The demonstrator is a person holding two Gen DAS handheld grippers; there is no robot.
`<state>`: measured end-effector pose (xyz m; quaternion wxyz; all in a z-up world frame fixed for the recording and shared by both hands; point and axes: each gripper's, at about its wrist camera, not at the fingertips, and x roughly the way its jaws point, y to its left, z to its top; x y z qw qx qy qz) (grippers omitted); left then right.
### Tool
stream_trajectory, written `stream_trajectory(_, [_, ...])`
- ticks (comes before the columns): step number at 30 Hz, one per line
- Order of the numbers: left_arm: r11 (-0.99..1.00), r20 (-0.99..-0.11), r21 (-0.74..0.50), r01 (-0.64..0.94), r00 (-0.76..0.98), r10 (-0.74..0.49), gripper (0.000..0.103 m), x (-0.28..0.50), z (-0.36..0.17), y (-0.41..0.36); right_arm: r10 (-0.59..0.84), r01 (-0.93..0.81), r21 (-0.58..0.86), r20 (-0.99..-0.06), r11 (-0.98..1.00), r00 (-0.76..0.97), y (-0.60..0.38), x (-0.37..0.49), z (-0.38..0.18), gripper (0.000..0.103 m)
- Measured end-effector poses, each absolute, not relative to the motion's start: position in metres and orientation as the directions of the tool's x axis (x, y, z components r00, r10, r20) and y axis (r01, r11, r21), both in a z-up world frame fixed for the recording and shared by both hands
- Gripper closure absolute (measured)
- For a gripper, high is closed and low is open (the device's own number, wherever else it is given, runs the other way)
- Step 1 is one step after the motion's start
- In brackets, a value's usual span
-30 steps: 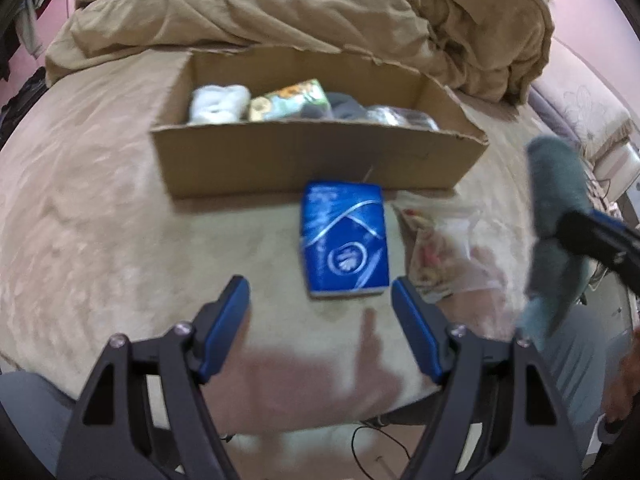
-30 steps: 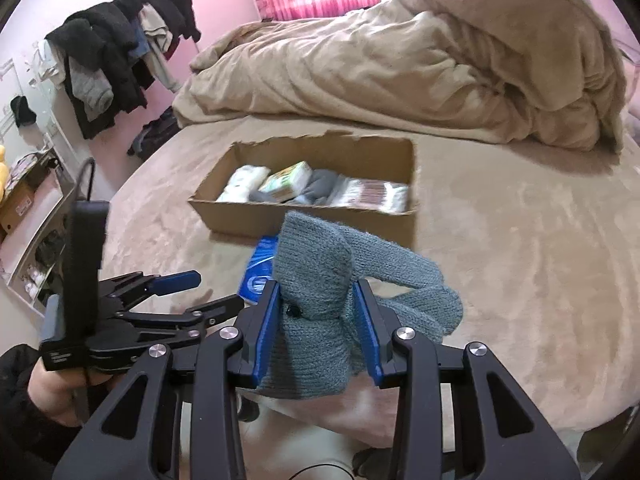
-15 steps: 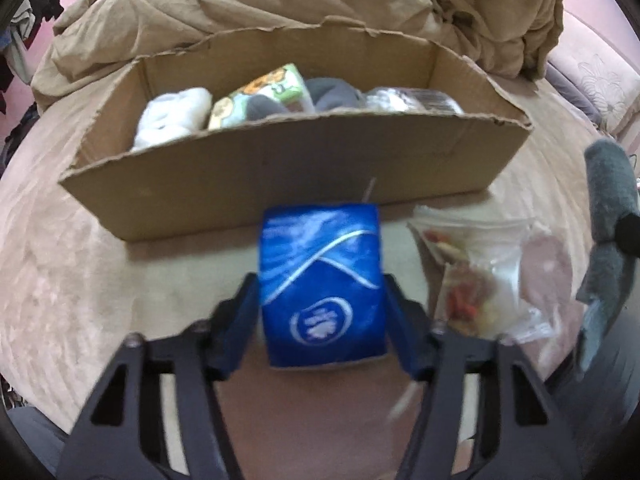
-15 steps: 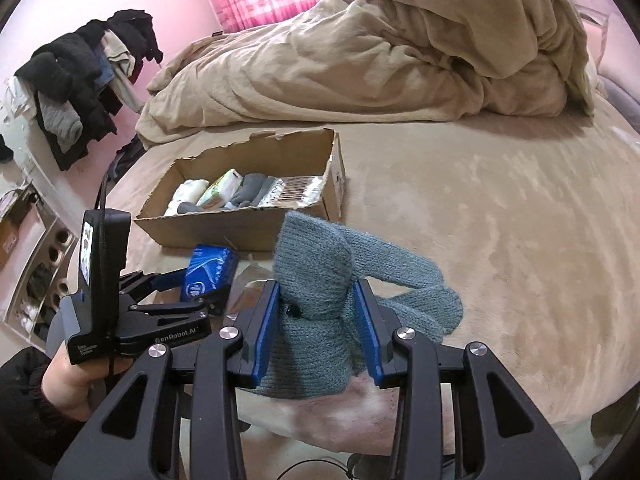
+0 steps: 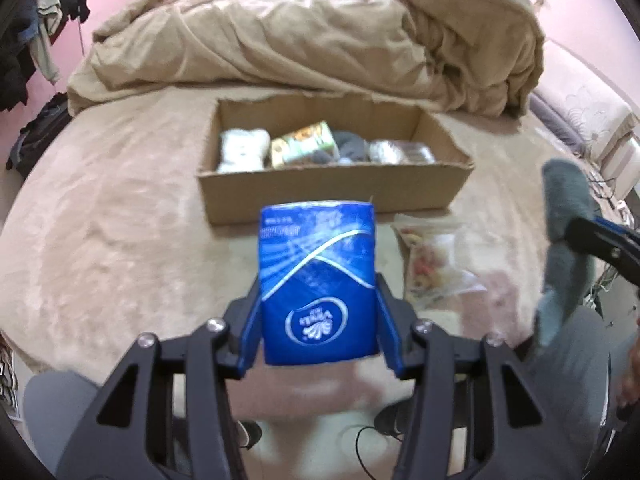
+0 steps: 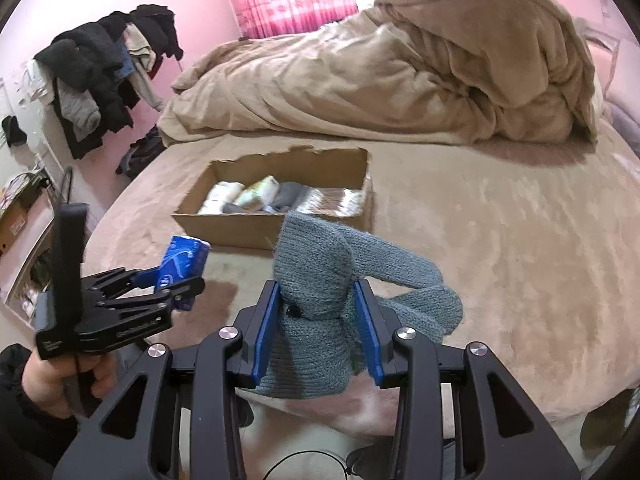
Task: Organize objects
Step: 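Carry the blue pack over the box with the left tool while the right tool carries the grey sock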
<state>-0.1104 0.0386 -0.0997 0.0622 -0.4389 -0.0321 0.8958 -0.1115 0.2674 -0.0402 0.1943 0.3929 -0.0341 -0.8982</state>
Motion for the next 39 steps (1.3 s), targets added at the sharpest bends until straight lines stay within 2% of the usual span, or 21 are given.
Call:
stream_trajectory(6, [-0.983,-0.750,-0.168,-0.078,-0.637,0.179,0.053,-0.067,-0.067,0.018,-0.378,0.355,0.180,-0.675,-0.917,-0.634,0.249,-0.088,-0.018,0.063])
stream_trajectory(16, [-0.976,-0.700,-0.202,-0.075,-0.686,0.198,0.053,-0.043,-0.026,0.000,-0.407,0.410,0.152,-0.634,-0.899,-0.657,0.218,-0.068,0.015,0.063])
stream_trajectory(29, [-0.967,-0.653,-0.226,-0.117,-0.719,0.239,0.053,-0.072,0.001,0.000,-0.439,0.446,0.149,-0.602,-0.882,-0.667,0.194,-0.090,0.039,0.063])
stream_trajectory(39, [-0.965,-0.657,-0.229,-0.127,-0.711,0.249,0.053,-0.116,-0.007,0.003,-0.447,0.455,0.147,-0.589,-0.878,-0.673,0.191,-0.127,0.041,0.063])
